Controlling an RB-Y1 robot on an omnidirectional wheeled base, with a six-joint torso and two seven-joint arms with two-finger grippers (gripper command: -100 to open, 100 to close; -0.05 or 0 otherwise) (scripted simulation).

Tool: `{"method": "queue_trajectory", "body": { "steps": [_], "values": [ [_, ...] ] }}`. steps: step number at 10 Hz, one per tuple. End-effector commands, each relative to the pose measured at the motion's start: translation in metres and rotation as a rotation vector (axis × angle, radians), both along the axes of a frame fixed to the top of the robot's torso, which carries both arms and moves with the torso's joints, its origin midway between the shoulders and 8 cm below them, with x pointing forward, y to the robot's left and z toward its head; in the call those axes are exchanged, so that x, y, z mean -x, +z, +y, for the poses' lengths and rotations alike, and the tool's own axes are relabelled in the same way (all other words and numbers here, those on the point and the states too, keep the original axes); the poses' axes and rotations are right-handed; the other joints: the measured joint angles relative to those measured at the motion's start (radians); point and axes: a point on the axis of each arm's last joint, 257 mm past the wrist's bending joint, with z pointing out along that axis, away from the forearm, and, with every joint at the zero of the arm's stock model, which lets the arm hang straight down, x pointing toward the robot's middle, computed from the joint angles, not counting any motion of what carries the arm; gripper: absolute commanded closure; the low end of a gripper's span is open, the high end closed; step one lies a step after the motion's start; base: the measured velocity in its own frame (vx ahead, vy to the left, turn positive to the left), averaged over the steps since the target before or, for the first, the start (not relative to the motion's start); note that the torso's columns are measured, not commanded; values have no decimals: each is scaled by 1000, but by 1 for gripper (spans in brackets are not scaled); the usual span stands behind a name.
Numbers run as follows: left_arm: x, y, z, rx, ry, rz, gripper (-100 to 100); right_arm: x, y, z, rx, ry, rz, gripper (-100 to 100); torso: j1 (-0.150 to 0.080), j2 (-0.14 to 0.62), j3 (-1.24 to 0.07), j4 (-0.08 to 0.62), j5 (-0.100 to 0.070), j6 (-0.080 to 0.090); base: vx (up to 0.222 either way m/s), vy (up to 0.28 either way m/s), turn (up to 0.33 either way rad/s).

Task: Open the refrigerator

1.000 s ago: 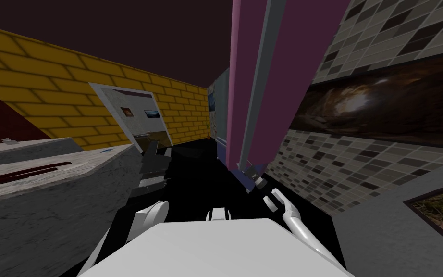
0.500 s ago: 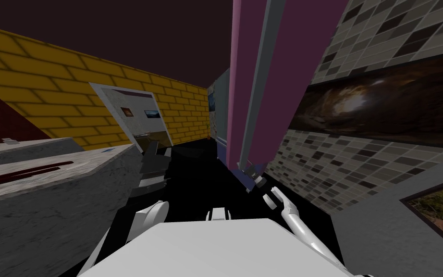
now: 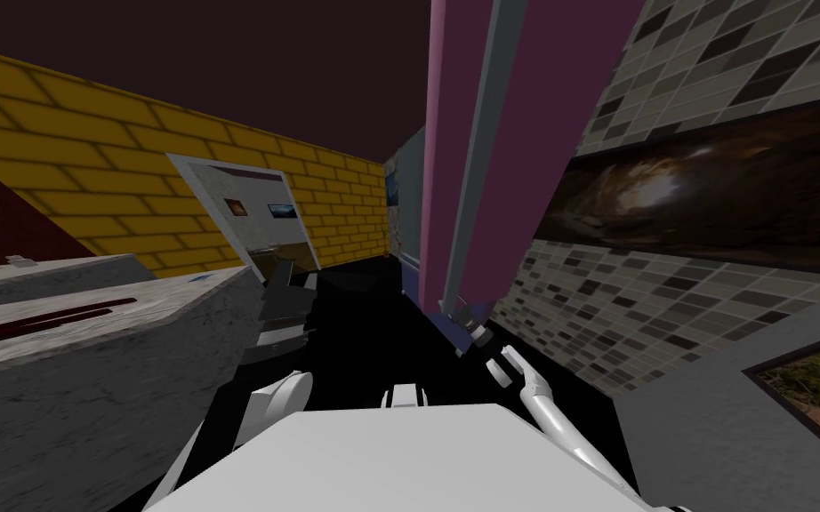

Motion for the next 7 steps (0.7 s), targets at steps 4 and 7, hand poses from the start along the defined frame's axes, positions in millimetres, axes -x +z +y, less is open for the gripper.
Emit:
{"method": "queue_trajectory", "body": {
  "steps": [4, 7],
  "values": [
    [0, 0, 0, 0, 0, 0, 0, 1, -10, -4, 12, -13, 31, 0, -1, -3, 3, -15, -7, 7, -3, 1, -10],
    [0, 0, 0, 0, 0, 0, 0, 2, -13, -6, 15, -18, 39, 0, -3, -5, 2, -18, -9, 9, 0, 0, 0]
  ]
}}
